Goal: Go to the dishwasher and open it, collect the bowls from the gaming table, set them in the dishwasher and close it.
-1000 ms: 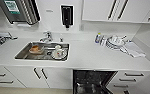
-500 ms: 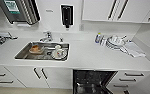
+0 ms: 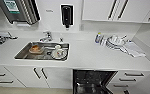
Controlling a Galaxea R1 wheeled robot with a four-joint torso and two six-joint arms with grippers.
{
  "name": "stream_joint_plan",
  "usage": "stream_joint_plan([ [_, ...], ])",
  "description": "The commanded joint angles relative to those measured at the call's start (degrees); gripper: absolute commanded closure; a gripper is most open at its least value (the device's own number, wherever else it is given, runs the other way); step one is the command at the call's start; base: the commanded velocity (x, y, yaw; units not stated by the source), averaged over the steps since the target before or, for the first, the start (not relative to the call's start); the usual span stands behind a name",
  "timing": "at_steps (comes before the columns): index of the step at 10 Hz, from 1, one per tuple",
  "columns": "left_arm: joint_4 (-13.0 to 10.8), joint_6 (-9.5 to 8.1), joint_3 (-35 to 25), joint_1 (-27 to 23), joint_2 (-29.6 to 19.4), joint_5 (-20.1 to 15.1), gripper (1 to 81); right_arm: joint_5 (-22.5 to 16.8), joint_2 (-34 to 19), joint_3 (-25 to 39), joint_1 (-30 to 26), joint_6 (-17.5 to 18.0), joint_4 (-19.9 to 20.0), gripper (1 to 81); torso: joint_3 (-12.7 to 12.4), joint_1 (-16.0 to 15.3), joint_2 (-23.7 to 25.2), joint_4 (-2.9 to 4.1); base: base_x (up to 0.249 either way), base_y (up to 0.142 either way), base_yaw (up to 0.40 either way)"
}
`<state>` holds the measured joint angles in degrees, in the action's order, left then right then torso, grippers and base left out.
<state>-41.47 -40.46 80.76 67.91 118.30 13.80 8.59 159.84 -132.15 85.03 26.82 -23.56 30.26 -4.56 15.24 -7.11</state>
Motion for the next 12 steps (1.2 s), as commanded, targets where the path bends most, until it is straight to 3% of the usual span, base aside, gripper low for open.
stream_joint_plan([
  [1, 1.57, -0.06, -9.12, -14.32, -4.03, -15.17, 81.1, -2.97, -0.91, 0.67, -0.95, 0.08, 0.01, 81.1, 0.00, 0.00, 0.00, 0.00, 0.000, 0.000, 0.000],
  [3, 3.58, -0.14, -13.16, -22.85, -2.37, -24.85, 81.1, -2.88, -0.99, 0.58, -0.78, 0.08, -0.17, 81.1, 0.00, 0.00, -0.02, 0.00, 0.000, 0.000, 0.000],
  [4, 4.64, -0.14, -13.96, -26.54, -0.61, -28.63, 81.1, -2.88, -0.99, 0.58, -0.78, 0.08, -0.17, 81.1, 1.20, 0.00, -0.02, 0.00, 0.000, 0.000, 0.000],
  [5, 6.04, -0.14, -14.22, -29.80, 1.15, -30.93, 81.1, -2.88, -0.99, 0.76, -0.86, 0.08, -0.17, 81.1, 3.72, -0.02, -0.04, 0.00, 0.000, 0.000, 0.000],
  [6, 7.19, -0.14, -14.75, -32.70, 2.47, -31.47, 81.1, -2.88, -0.99, 0.85, -0.86, 0.08, -0.25, 81.1, 2.39, -0.02, -0.04, 0.00, 0.000, 0.000, 0.000],
  [9, 8.60, -0.32, -16.42, -39.12, 7.30, -36.55, 81.1, -2.79, -0.90, 0.94, -1.04, 0.08, -0.25, 81.1, 6.94, -0.05, -0.06, 0.00, 0.000, 0.000, 0.000],
  [10, 8.51, -1.46, -16.17, -40.79, 9.33, -37.96, 81.1, -2.79, -0.90, 1.02, -1.04, 0.08, -0.17, 81.1, 7.45, -0.05, -0.09, 0.00, 0.000, 0.000, 0.000],
  [11, 8.51, -2.43, -16.07, -42.72, 11.43, -39.36, 81.1, -2.80, -0.82, 1.02, -1.13, 0.08, -0.17, 81.1, 5.68, -0.06, -0.09, 0.00, 0.000, 0.000, 0.000],
  [12, 8.43, -3.83, -15.73, -45.09, 14.41, -41.73, 81.1, -2.79, -0.90, 1.02, -1.22, 0.08, -0.17, 81.1, 6.65, -0.09, -0.11, 0.00, 0.000, 0.000, 0.000],
])
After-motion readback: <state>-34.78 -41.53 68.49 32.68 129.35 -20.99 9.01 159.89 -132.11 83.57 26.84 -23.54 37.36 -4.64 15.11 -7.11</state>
